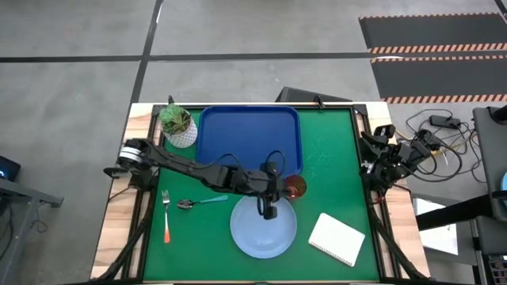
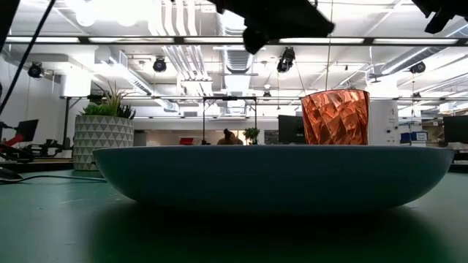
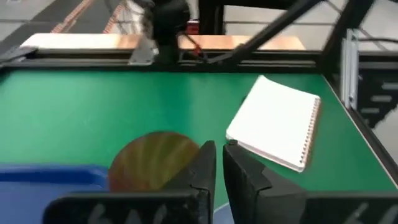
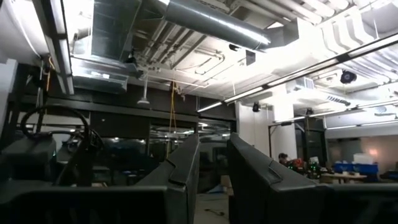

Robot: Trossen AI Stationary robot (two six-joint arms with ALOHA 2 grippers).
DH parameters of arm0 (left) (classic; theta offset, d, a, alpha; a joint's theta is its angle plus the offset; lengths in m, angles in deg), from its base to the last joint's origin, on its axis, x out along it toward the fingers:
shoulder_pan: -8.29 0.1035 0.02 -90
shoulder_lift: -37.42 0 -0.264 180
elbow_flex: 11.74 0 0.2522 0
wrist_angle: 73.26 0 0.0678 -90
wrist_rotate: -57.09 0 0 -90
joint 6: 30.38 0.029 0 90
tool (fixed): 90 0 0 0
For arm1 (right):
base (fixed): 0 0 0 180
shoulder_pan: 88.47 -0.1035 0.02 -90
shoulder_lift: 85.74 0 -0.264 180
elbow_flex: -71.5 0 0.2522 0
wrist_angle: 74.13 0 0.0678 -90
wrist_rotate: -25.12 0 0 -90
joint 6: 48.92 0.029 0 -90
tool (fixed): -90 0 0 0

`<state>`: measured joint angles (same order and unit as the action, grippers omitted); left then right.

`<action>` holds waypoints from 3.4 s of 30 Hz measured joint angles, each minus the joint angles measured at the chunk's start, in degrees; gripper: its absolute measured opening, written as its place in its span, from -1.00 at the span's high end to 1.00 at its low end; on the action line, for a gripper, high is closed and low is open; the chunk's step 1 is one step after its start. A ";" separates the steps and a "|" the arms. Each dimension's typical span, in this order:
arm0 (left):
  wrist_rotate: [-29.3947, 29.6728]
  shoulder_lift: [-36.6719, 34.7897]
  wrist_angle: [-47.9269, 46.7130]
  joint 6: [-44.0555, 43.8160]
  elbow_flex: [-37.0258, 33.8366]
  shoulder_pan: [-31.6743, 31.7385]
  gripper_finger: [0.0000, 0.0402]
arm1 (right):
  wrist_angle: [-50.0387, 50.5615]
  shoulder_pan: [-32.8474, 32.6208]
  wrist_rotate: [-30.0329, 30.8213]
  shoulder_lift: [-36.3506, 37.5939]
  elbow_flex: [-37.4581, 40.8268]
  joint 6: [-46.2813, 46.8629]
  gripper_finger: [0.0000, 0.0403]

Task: Pick and place plate/cup/fork/spoon on tray
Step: Put the glass on the blue tray

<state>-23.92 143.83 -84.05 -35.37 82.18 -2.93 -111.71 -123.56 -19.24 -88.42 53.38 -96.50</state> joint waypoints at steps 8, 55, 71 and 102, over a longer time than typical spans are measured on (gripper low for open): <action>-2.80 3.53 0.10 7.45 1.07 -0.02 0.43 | -0.22 0.00 0.00 0.00 0.00 0.48 0.65; -3.57 5.31 -0.26 15.64 -0.05 2.01 0.98 | -0.53 0.00 2.51 0.00 -0.04 -1.50 0.65; 12.46 -8.18 -15.88 25.33 -1.43 4.63 0.99 | -0.38 0.00 4.98 0.04 -0.09 -1.52 0.65; 18.51 -26.60 -4.47 14.31 -30.38 36.69 1.00 | -0.38 0.00 5.46 0.04 -0.09 -2.04 0.65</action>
<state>-5.41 117.23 -88.52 -21.06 51.80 33.76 -112.10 -123.56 -13.77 -88.38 53.29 -98.54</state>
